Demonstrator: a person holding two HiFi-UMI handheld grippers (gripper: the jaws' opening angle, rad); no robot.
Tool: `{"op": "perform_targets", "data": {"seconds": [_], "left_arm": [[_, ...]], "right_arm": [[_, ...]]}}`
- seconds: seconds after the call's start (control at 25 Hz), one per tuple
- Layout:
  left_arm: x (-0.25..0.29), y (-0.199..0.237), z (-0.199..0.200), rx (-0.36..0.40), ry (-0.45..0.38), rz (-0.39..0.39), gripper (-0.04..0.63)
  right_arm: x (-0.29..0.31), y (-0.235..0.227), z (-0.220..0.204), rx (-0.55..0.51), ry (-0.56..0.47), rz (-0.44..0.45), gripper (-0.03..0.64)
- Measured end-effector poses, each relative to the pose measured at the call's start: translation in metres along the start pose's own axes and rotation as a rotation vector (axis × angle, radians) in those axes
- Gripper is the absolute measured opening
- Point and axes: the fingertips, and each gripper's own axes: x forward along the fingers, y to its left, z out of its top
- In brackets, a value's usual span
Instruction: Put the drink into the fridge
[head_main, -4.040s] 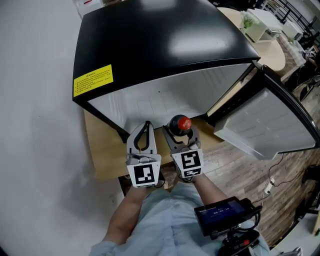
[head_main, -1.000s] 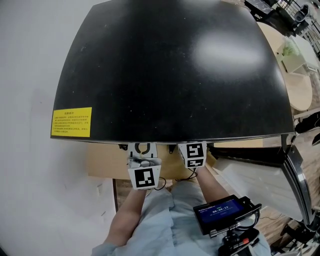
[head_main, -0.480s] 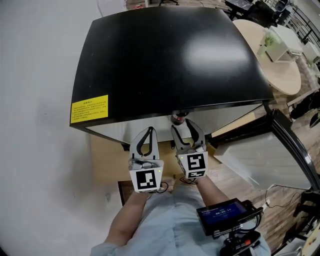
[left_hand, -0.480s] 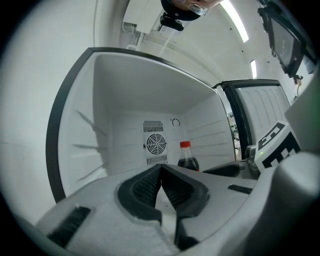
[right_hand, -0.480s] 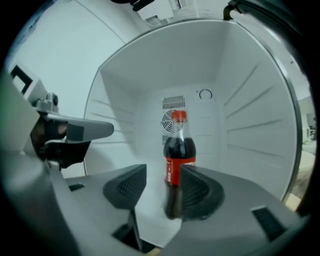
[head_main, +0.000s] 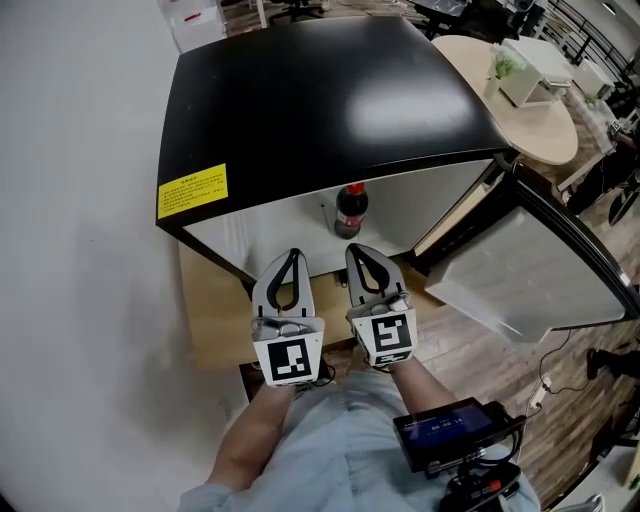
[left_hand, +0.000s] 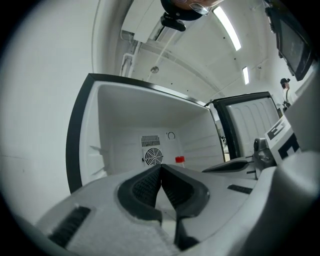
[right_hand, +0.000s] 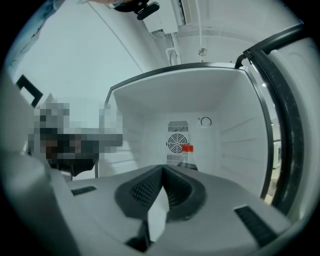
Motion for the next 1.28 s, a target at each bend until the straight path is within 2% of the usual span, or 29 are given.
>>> {"op": "perform_targets", "data": {"seconds": [0.48, 1.28], "left_arm": [[-0.008, -0.006, 0.008, -0.003, -0.025, -0.025, 0.009], [0.004, -0.002, 0.003, -0.001, -0.025, -0.033, 0.009]], "right_arm": [[-0.018, -0.011, 0.009, -0.024, -0.01, -0.061, 0.003], [-0.01, -0.016, 0.002, -0.026, -0.001, -0.066, 0.005]]}}
